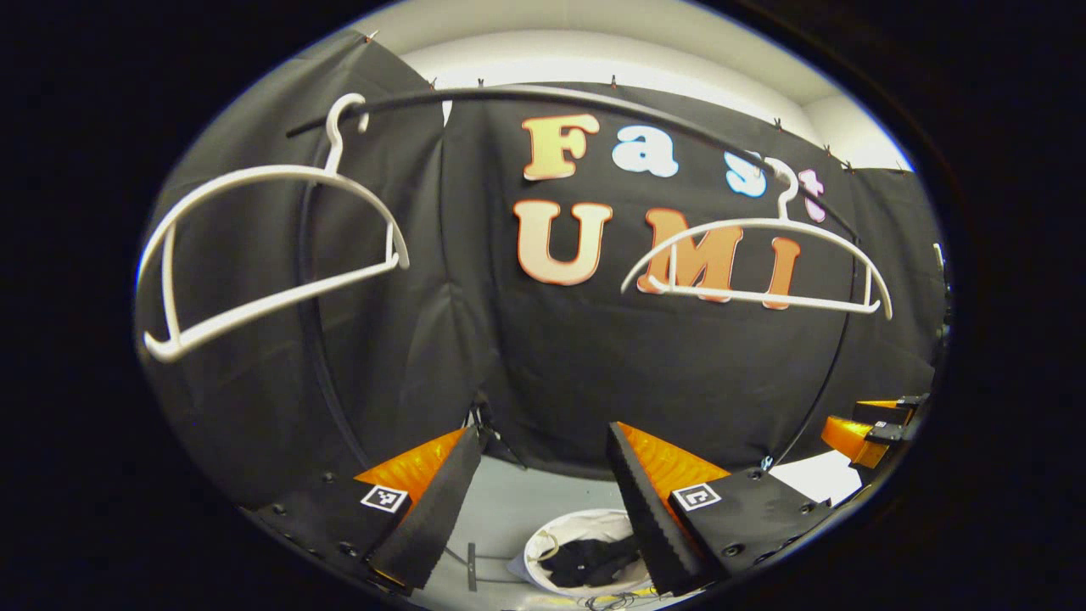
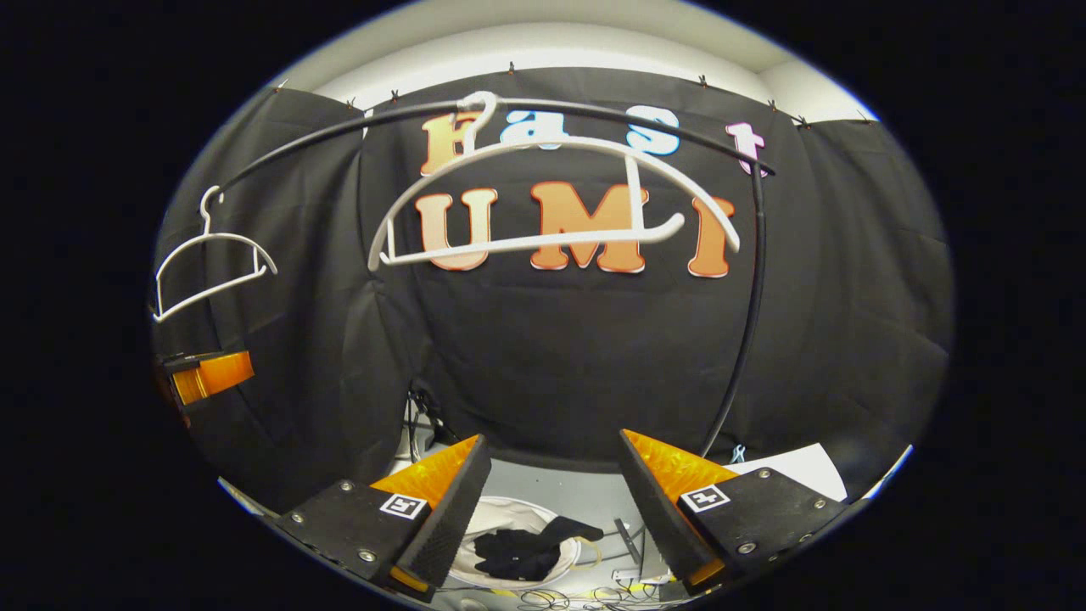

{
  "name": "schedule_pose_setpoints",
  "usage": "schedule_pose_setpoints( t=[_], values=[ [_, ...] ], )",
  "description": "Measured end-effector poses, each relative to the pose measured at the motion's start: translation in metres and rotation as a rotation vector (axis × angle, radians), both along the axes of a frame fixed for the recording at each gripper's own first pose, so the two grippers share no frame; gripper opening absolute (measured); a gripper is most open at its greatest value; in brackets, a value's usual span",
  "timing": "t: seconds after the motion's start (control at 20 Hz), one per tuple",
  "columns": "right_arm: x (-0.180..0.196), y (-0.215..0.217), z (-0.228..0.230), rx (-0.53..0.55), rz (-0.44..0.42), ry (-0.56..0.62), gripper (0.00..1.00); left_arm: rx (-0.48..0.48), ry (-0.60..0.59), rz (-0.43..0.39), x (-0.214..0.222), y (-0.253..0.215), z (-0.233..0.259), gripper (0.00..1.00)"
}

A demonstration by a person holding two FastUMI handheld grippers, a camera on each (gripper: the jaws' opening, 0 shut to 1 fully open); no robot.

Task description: Grasp the clothes on the hanger with both hands and then place them into the laundry hamper below.

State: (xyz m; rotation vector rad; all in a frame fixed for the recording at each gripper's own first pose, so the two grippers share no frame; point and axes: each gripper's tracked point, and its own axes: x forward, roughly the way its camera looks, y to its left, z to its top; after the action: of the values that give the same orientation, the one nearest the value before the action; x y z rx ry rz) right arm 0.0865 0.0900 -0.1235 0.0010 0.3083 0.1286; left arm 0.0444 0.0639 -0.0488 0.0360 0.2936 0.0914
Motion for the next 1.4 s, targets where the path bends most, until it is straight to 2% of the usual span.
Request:
schedule_pose_setpoints(
  t=[0.05,0.15,0.25,0.3,0.45,0.5,0.55,0.6,0.7,0.75,1.4],
  values=[
    [-0.002,-0.002,0.012,-0.002,0.000,-0.026,0.93,-0.001,-0.027,-0.005,-0.003,-0.001,0.012,0.97],
    [-0.008,0.000,0.037,-0.004,0.000,-0.078,0.93,0.002,-0.070,-0.012,-0.006,0.000,0.033,1.00],
    [-0.012,0.001,0.054,-0.005,-0.003,-0.113,0.93,0.024,-0.113,-0.016,-0.005,0.001,0.050,0.96],
    [-0.013,0.001,0.062,0.004,-0.001,-0.131,1.00,0.033,-0.133,-0.019,-0.007,0.000,0.060,0.94],
    [-0.021,0.006,0.086,0.001,0.000,-0.187,1.00,0.028,-0.164,-0.029,-0.011,-0.005,0.077,0.98],
    [-0.024,0.004,0.091,-0.001,-0.002,-0.197,0.93,0.023,-0.172,-0.033,-0.010,-0.006,0.080,1.00],
    [-0.027,0.003,0.098,0.007,-0.001,-0.204,1.00,0.021,-0.178,-0.039,-0.010,-0.008,0.083,1.00],
    [-0.028,0.003,0.103,0.014,-0.001,-0.212,1.00,0.025,-0.183,-0.042,-0.010,-0.008,0.085,0.94],
    [-0.026,0.001,0.109,0.016,-0.007,-0.228,1.00,0.030,-0.191,-0.047,-0.008,-0.011,0.089,0.94],
    [-0.026,0.001,0.108,0.012,-0.011,-0.234,0.93,0.029,-0.196,-0.049,-0.008,-0.013,0.090,0.94],
    [-0.027,-0.001,0.112,0.008,-0.030,-0.248,0.93,0.006,-0.201,-0.062,-0.007,-0.016,0.096,0.94]
  ],
)
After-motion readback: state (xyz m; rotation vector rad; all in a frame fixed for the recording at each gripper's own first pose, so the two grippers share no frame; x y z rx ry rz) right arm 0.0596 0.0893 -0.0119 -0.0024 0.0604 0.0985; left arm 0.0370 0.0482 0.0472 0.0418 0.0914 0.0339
